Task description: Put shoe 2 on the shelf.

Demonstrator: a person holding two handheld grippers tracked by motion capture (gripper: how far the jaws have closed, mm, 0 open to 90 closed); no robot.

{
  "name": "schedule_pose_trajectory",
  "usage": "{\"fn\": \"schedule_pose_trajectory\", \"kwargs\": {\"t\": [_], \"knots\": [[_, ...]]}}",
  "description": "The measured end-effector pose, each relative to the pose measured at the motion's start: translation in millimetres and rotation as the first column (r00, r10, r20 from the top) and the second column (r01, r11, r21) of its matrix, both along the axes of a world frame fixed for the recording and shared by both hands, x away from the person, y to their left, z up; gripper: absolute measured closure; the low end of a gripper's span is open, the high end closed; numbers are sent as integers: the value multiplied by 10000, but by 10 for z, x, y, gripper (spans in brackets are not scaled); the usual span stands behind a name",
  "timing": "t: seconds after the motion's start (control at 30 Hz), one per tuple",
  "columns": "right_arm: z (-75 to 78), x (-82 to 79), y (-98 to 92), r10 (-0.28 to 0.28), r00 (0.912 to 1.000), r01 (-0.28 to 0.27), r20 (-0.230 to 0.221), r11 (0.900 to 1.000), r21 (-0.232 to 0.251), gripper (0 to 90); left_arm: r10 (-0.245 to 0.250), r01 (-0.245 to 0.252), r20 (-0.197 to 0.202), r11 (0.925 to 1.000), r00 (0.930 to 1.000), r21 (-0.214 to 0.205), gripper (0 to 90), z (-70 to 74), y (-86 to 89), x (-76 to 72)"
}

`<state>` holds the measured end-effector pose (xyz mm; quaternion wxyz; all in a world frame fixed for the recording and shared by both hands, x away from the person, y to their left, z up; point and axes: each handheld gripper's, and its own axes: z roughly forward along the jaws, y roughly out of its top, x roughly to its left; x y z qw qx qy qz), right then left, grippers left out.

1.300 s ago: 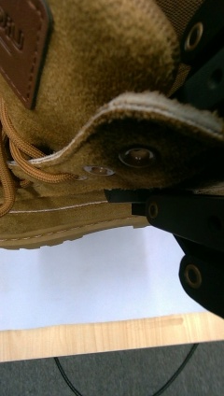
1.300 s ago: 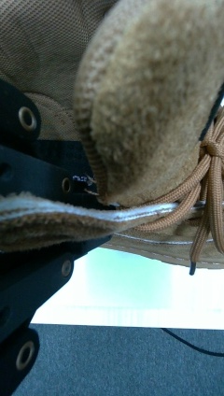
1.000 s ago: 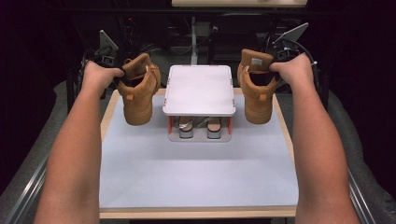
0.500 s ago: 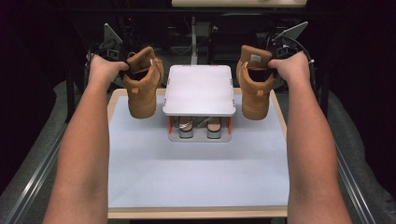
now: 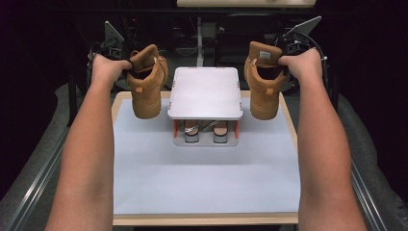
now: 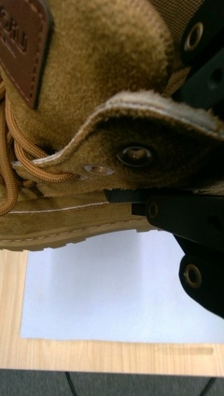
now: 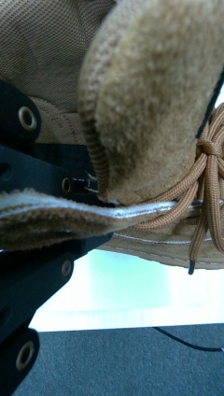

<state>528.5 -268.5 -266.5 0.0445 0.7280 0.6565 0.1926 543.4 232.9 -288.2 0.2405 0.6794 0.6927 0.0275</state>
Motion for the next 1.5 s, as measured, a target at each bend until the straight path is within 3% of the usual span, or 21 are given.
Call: {"fn": "schedule_pose_trajectory", "kwargs": {"t": [0.17,0.27,0.37,0.53,0.67,1.0,1.2,1.5], "knots": [[105,8,17,-13,10000,13,32,10000,83,860,69,-71,164,9999,9998,134,856,146,-5,-13],[148,20,65,32,10000,-33,94,9999,115,859,24,-23,163,10000,9999,-53,856,254,7,-34],[161,36,129,85,9998,-87,162,9999,102,859,101,-94,294,9997,9995,-244,856,304,-25,-47],[181,42,285,233,9996,-236,155,9996,181,859,24,-19,290,9999,9996,-168,855,357,-119,-38],[171,51,463,426,9988,-431,227,9989,197,858,33,-17,469,9994,9989,-340,855,341,-253,-38],[191,60,714,583,9978,-587,315,9982,139,857,-179,198,345,9982,9992,-570,854,322,-569,-9],[175,64,824,635,9976,-642,277,9977,234,856,-277,290,344,9989,9990,-363,854,302,-774,2],[116,90,951,658,9971,-672,391,9972,333,854,-387,396,232,9983,9990,-424,853,251,-998,15]]}}
